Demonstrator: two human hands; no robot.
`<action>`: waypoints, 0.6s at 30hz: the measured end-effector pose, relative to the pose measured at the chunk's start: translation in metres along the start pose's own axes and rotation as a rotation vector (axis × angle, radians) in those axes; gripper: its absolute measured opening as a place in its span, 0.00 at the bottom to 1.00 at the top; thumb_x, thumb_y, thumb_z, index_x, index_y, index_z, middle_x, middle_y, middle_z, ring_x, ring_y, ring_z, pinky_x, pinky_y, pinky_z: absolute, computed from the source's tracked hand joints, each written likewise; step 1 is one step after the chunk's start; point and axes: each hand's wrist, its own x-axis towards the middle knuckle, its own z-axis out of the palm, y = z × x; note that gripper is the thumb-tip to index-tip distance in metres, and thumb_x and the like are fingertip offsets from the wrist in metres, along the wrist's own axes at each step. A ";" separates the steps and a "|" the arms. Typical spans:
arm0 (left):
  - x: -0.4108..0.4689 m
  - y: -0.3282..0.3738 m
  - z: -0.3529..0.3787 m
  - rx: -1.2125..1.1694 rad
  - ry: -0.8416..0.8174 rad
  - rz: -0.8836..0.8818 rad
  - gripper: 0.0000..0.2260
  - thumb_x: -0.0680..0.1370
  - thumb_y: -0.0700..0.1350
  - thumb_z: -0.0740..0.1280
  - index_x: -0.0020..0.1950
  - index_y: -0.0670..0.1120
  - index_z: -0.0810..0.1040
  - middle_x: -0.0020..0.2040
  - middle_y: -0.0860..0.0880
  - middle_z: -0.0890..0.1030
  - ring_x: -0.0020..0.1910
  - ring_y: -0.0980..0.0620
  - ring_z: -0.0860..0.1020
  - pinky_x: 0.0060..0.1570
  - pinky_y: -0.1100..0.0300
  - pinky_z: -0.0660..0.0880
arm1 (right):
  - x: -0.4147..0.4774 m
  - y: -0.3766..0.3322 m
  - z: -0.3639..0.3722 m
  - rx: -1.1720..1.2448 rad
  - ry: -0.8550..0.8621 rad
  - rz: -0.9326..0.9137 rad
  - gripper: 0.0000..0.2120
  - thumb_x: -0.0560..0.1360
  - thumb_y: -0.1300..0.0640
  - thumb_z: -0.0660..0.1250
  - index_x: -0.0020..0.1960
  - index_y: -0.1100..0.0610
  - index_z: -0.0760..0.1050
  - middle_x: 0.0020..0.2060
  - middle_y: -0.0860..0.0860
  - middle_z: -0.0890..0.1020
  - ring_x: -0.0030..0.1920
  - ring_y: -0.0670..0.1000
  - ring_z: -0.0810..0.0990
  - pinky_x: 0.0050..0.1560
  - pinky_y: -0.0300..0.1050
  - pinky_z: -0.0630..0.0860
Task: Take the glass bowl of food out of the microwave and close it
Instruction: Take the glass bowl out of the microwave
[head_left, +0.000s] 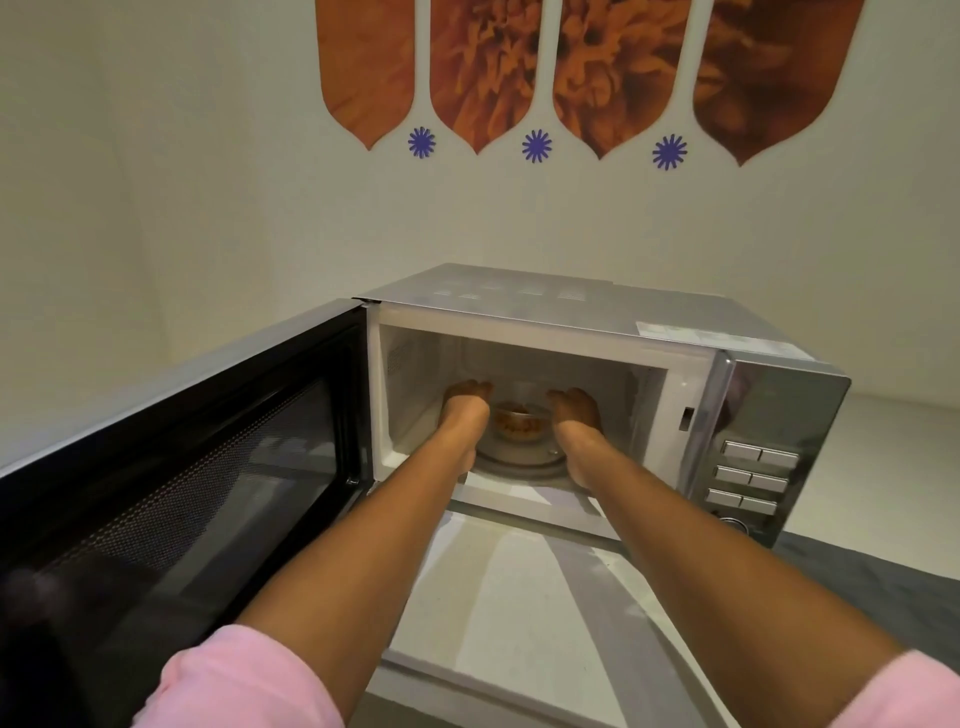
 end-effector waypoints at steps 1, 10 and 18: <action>0.001 0.000 0.001 0.010 -0.015 -0.027 0.20 0.86 0.49 0.59 0.75 0.40 0.72 0.69 0.40 0.77 0.66 0.39 0.75 0.71 0.44 0.69 | 0.002 0.001 0.001 0.020 -0.001 0.006 0.14 0.82 0.48 0.61 0.63 0.52 0.77 0.50 0.51 0.80 0.43 0.49 0.75 0.43 0.43 0.71; 0.010 -0.012 0.002 -0.054 -0.015 -0.051 0.17 0.84 0.47 0.58 0.67 0.43 0.80 0.64 0.39 0.83 0.64 0.38 0.79 0.70 0.41 0.75 | 0.004 0.006 0.010 0.143 -0.025 0.085 0.15 0.80 0.45 0.62 0.61 0.50 0.79 0.57 0.55 0.83 0.56 0.58 0.80 0.62 0.56 0.77; 0.001 -0.006 0.006 -0.193 -0.001 -0.124 0.17 0.84 0.43 0.59 0.71 0.42 0.76 0.67 0.39 0.81 0.67 0.40 0.78 0.72 0.43 0.74 | -0.006 -0.001 -0.001 0.205 -0.052 0.167 0.15 0.84 0.47 0.59 0.59 0.55 0.79 0.56 0.58 0.83 0.58 0.58 0.81 0.69 0.58 0.76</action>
